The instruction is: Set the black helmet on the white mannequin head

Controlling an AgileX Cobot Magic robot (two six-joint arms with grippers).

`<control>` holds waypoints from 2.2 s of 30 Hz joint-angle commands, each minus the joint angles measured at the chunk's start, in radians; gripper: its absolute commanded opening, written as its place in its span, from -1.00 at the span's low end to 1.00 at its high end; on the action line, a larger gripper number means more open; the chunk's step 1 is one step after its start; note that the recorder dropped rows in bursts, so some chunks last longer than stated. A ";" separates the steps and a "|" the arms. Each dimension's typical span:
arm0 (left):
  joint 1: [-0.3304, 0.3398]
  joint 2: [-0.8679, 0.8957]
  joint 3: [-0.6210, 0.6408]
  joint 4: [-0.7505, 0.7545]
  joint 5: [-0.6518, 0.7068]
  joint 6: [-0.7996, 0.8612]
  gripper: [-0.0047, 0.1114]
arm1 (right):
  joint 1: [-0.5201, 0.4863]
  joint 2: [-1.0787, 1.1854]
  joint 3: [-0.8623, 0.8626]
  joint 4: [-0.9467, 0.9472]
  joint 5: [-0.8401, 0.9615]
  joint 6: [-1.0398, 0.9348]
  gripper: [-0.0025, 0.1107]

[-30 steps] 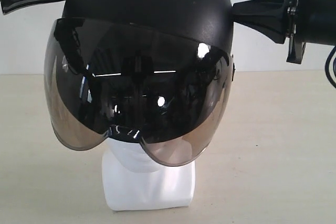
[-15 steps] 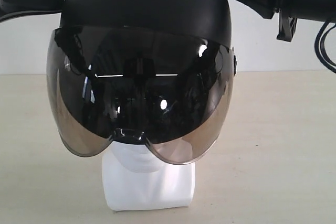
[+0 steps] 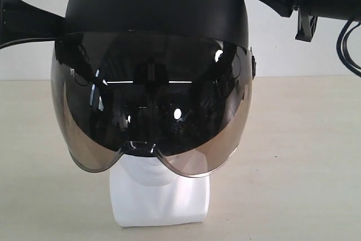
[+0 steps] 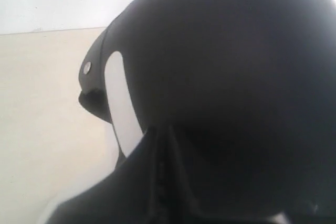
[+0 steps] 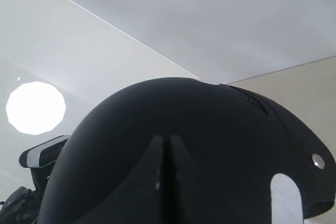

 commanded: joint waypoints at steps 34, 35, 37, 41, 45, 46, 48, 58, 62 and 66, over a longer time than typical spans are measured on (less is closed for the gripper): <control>-0.021 -0.306 0.064 0.109 0.099 -0.064 -0.84 | -0.151 -0.266 -0.054 -0.614 0.132 0.240 -0.96; -0.021 -0.315 0.064 0.110 0.099 -0.064 -0.84 | -0.149 -0.296 -0.052 -0.655 0.121 0.264 -0.96; -0.021 -0.331 0.064 0.112 0.098 -0.064 -0.84 | -0.141 -0.355 -0.037 -0.677 0.100 0.287 -0.96; -0.021 -0.350 0.064 0.107 0.055 -0.066 -0.84 | -0.113 -0.456 0.003 -0.662 0.075 0.315 -0.96; -0.021 -0.345 0.064 0.104 0.056 -0.066 -0.84 | -0.044 -0.516 0.057 -0.644 -0.029 0.303 -0.96; -0.021 -0.343 0.064 0.104 0.056 -0.066 -0.84 | -0.018 -0.519 0.068 -0.642 -0.055 0.303 -0.96; -0.021 -0.338 0.064 0.104 0.052 -0.064 -0.84 | 0.036 -0.519 0.075 -0.641 -0.071 0.285 -0.96; -0.021 -0.338 0.064 0.109 0.024 -0.058 -0.84 | 0.376 -0.457 0.075 -0.651 -0.324 0.268 -0.96; -0.021 -0.338 0.064 0.107 0.048 -0.042 -0.84 | 0.498 -0.435 0.075 -0.680 -0.439 0.203 -0.96; -0.021 -0.342 0.062 0.121 0.086 -0.036 -0.84 | 0.561 -0.445 0.051 -0.848 -0.473 0.255 -0.96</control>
